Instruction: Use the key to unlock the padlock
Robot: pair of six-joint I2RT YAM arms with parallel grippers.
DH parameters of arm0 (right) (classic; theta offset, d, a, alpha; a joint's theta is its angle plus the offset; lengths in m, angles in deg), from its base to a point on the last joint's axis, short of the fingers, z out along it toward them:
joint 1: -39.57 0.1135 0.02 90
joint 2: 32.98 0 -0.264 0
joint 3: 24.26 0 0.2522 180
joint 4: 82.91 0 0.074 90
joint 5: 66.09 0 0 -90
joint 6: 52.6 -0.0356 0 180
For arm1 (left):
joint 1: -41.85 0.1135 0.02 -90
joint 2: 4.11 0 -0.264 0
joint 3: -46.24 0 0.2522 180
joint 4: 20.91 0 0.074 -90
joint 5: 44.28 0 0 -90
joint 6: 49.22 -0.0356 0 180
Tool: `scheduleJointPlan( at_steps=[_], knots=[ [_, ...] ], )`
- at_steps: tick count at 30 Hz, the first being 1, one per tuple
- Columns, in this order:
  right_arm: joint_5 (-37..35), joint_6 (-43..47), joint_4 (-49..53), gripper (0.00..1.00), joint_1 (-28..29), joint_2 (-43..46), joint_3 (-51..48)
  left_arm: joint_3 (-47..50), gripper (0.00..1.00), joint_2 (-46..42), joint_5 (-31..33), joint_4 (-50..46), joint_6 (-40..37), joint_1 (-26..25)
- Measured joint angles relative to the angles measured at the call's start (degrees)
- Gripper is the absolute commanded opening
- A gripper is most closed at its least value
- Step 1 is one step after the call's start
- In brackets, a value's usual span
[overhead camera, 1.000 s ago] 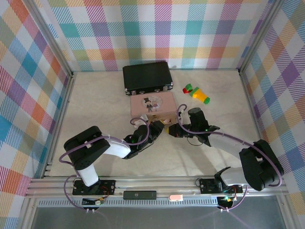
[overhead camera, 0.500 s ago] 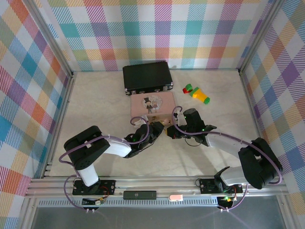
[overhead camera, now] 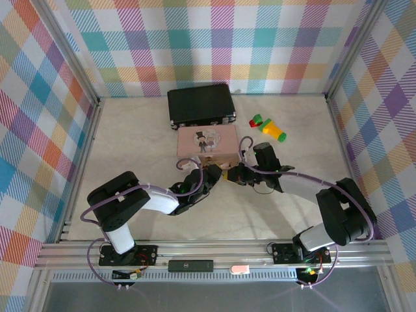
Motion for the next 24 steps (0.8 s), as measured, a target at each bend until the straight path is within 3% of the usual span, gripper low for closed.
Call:
scheduleJointPlan(
  at_steps=[6,17,24],
  knots=[
    [5.4,-2.3,0.0,0.0,-1.8,-3.7,1.9,1.1,0.0,0.0,1.1,1.5,0.0,0.0],
    [7.3,-2.2,-0.6,0.0,-2.4,-5.5,2.2,3.1,0.0,0.0,-0.7,5.2,0.0,0.9],
    [10.2,-9.4,-9.4,0.0,-3.3,-9.1,1.7,3.6,0.0,0.1,-1.0,7.0,-0.2,2.2]
  ],
)
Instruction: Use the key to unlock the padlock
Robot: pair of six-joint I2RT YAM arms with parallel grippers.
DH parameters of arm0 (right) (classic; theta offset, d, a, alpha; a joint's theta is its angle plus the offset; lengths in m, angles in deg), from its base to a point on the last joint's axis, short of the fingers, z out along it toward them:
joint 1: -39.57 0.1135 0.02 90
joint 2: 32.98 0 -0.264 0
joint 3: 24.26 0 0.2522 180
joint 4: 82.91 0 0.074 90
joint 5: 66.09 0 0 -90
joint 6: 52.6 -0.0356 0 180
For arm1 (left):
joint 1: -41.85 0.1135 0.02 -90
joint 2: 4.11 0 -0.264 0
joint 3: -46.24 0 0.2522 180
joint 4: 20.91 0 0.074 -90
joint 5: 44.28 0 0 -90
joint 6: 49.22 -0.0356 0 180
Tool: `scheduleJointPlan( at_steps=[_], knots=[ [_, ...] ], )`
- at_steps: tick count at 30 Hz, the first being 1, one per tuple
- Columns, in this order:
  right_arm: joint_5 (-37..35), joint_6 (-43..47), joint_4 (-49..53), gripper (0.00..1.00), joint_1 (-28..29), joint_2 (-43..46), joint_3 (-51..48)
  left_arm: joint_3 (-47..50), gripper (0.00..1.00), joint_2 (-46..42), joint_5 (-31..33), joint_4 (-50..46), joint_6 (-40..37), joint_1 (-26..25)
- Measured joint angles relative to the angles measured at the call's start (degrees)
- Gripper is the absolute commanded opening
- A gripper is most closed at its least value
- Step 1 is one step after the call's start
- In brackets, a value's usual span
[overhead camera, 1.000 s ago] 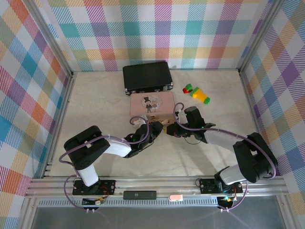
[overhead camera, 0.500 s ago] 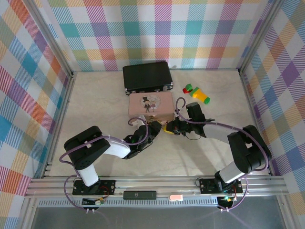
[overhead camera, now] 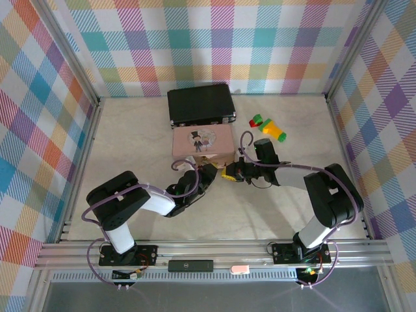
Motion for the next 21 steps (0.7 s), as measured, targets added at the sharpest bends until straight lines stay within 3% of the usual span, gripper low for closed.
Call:
scheduleJointPlan(
  at_steps=[9,21],
  knots=[
    [-0.3,1.5,-5.2,0.0,-1.1,0.0,-1.0,0.0,0.0,2.1,-2.8,5.5,4.2,1.4],
    [-7.2,-6.2,-16.2,0.0,0.3,4.3,-8.6,0.0,0.0,4.3,-4.5,10.1,8.0,1.5]
  ],
)
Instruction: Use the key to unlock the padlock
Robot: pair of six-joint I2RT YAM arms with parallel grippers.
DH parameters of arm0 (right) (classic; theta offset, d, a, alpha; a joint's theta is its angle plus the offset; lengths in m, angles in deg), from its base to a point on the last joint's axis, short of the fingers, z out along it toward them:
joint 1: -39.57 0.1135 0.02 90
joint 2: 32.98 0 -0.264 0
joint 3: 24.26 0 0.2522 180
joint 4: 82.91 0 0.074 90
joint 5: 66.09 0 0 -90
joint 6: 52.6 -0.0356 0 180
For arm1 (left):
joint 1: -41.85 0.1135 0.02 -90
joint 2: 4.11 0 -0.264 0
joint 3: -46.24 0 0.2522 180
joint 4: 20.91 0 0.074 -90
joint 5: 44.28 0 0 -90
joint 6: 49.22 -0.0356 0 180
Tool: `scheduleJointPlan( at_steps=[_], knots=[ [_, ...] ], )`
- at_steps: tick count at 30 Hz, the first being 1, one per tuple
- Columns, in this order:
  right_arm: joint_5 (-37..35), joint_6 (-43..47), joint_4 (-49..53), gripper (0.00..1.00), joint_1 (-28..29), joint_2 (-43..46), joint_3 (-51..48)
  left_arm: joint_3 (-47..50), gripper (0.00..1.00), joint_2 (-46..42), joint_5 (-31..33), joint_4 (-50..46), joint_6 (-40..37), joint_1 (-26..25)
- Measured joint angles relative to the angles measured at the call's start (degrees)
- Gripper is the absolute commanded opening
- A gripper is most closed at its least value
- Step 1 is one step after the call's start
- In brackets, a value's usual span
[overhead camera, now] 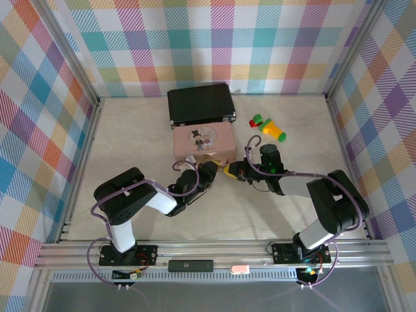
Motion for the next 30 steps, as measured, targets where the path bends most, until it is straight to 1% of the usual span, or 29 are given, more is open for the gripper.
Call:
scheduleJointPlan(
  at_steps=[4,8,10,15,18,21,24,28,30],
  knots=[
    [-0.3,-4.0,-1.1,0.0,0.3,-0.5,0.1,-0.2,0.0,0.3,-0.2,0.7,0.2,-0.1],
    [0.5,-10.4,-5.0,0.0,0.6,-3.8,0.1,-0.2,0.0,1.0,0.1,0.5,0.2,-0.1],
    [0.8,-12.2,-6.6,0.0,0.9,-4.7,0.1,-0.2,0.0,1.1,0.0,0.4,0.1,-0.1],
    [1.1,-11.8,-7.7,0.0,1.0,-5.0,0.1,-0.2,0.0,1.1,0.0,0.6,0.1,-0.1],
    [1.2,-10.2,-6.6,0.0,1.0,-5.0,0.8,-0.2,0.0,1.1,0.0,0.7,0.0,-0.1],
    [1.4,-11.0,-5.6,0.0,1.0,-5.0,1.2,-0.2,0.0,1.1,0.0,0.7,-1.4,-0.1],
    [2.6,-16.2,-6.3,0.0,0.5,-5.4,1.3,-0.2,0.0,1.1,-0.2,0.9,-5.1,-0.1],
    [5.7,-26.8,-8.7,0.0,-0.7,-5.8,1.3,0.0,0.0,1.1,-0.5,3.7,-10.7,0.0],
    [6.9,-33.6,-10.7,0.0,-1.1,-5.8,1.3,0.0,0.0,1.4,-0.5,5.6,-13.4,0.0]
  ],
)
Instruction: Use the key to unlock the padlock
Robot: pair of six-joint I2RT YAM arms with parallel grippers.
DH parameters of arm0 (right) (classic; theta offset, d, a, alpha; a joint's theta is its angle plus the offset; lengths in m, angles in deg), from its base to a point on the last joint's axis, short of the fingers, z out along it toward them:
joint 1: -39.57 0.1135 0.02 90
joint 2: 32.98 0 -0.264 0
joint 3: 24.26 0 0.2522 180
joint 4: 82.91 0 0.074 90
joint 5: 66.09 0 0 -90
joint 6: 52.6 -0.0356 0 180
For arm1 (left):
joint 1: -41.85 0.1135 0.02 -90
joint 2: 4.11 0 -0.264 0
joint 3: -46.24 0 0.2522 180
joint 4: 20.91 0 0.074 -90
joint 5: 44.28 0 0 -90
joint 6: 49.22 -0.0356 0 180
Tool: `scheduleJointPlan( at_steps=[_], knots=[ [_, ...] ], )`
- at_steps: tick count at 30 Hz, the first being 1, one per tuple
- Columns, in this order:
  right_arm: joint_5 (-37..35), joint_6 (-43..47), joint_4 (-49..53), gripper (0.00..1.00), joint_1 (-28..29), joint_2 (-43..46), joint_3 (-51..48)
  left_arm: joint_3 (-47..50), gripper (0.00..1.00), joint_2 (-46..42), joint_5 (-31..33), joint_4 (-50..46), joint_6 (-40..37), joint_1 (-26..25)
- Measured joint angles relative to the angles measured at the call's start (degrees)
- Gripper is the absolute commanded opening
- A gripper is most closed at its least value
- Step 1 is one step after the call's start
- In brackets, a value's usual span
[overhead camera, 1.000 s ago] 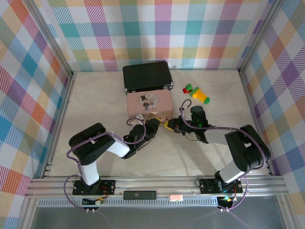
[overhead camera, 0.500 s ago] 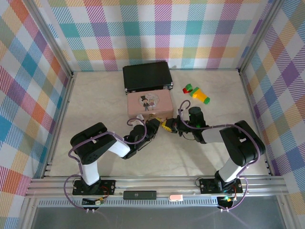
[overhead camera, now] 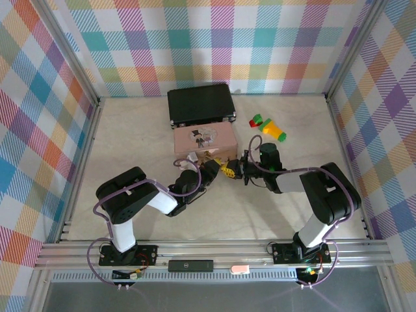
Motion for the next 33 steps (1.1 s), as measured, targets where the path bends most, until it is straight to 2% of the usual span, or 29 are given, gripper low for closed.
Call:
scheduleJointPlan(
  at_steps=[3,6,12,17,19,23,27,33],
  knots=[
    [0.5,-11.4,-4.8,0.0,-0.5,-0.7,0.0,-0.8,0.0,0.9,0.9,3.0,-3.2,0.2],
    [-0.7,-18.6,-11.0,0.0,-1.0,-2.2,0.0,-2.6,0.0,2.3,2.8,5.0,-5.7,0.3],
    [-3.7,-24.2,-17.2,0.0,-1.3,-2.6,-0.5,-5.3,0.0,3.7,5.1,7.2,-8.9,0.3],
    [-3.0,-24.0,-16.5,0.0,-1.6,-2.5,-0.5,-5.3,0.0,3.7,5.2,7.3,-9.7,0.3],
    [-2.7,-19.4,-12.1,0.04,-1.7,-1.1,-0.4,-4.8,0.0,3.7,4.7,7.0,-9.8,0.2],
    [-4.2,-2.3,7.7,0.18,-1.5,6.4,1.4,-3.7,0.0,3.7,3.0,7.1,-9.1,-0.8],
    [-10.0,16.2,27.8,0.34,-0.9,14.2,4.5,-3.5,0.0,3.5,1.8,7.3,-8.9,-2.2],
    [-19.2,37.6,45.8,0.48,-0.8,22.2,10.6,-2.0,0.0,3.6,-0.8,2.2,-8.8,-4.9]
  ],
)
